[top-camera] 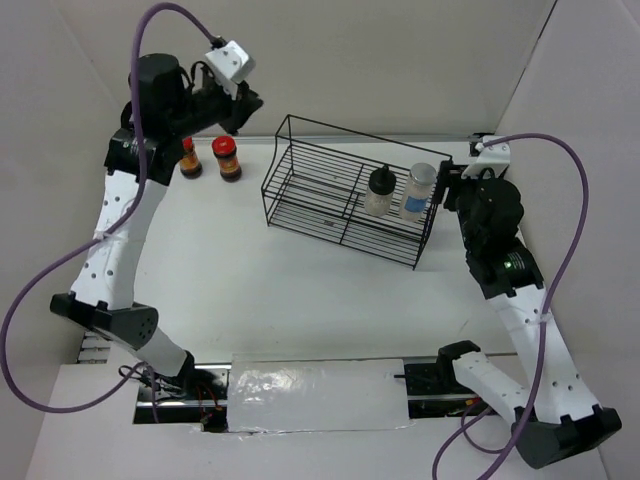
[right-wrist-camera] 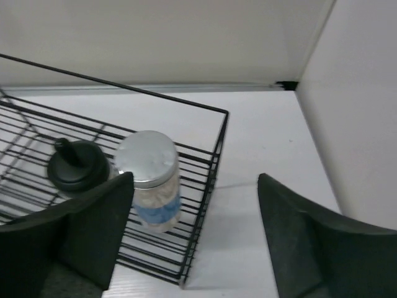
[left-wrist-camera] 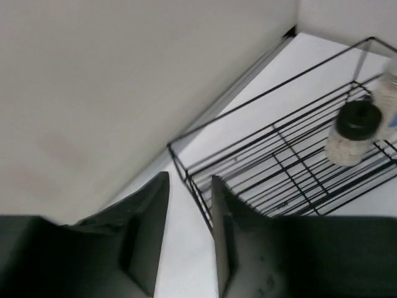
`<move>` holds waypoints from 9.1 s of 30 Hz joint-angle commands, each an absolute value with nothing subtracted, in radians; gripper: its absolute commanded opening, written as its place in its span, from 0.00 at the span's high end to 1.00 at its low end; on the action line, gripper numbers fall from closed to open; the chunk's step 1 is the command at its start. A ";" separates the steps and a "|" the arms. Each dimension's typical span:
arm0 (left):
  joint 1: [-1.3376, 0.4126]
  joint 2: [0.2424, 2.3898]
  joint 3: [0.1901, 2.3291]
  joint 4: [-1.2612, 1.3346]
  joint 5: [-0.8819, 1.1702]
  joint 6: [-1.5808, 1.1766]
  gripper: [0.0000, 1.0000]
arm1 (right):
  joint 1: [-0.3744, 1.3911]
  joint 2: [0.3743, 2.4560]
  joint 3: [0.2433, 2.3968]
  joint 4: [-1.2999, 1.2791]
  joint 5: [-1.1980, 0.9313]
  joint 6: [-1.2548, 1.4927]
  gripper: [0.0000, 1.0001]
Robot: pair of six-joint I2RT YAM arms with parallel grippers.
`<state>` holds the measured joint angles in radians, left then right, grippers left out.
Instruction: Organize the condiment bottles
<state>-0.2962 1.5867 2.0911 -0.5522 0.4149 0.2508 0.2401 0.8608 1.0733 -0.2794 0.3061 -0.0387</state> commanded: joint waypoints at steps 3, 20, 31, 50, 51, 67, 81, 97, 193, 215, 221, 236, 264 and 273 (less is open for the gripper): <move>-0.115 1.712 1.938 -0.499 0.399 0.221 0.02 | 0.209 0.893 1.083 -0.179 0.469 -0.029 0.00; 0.061 2.177 2.105 -0.318 0.304 0.170 0.01 | -0.072 1.014 1.183 -0.333 0.245 0.097 0.00; 0.060 2.243 2.059 -0.284 0.367 0.201 0.01 | -0.072 1.051 1.243 -0.344 0.183 0.081 0.00; 0.054 2.349 2.117 -0.241 0.345 0.207 0.17 | -0.072 1.035 1.236 -0.356 0.187 0.074 0.00; 0.054 2.345 2.112 -0.238 0.353 0.212 0.28 | -0.071 1.035 1.235 -0.359 0.189 0.074 0.00; 0.061 2.208 2.207 -0.393 0.526 0.285 1.00 | -0.072 0.989 1.197 -0.360 0.232 0.061 0.00; 0.032 1.907 2.233 -0.558 0.554 0.365 1.00 | -0.087 0.943 0.980 -0.423 0.515 0.228 0.16; -0.242 1.775 2.322 -0.759 0.581 0.417 1.00 | -0.087 0.730 0.745 -0.377 0.275 0.057 0.06; 0.262 2.034 2.020 -0.354 0.292 0.212 0.01 | -0.087 0.943 1.226 -0.414 0.031 -0.029 0.02; 0.253 2.336 2.102 -0.233 0.356 0.164 0.01 | -0.087 1.014 1.209 -0.429 0.084 -0.008 0.03; 0.253 2.373 2.123 -0.213 0.360 0.156 0.01 | -0.087 1.035 1.219 -0.429 0.094 -0.009 0.02; 0.253 2.399 2.126 -0.169 0.408 0.178 0.55 | -0.086 1.052 1.221 -0.439 0.084 -0.003 0.03; 0.048 1.853 2.353 -0.718 0.750 0.348 1.00 | -0.087 0.928 1.057 -0.359 0.078 0.011 0.01; -0.159 1.839 2.306 -0.773 0.747 0.368 1.00 | -0.087 0.884 1.019 -0.365 0.090 -0.021 0.00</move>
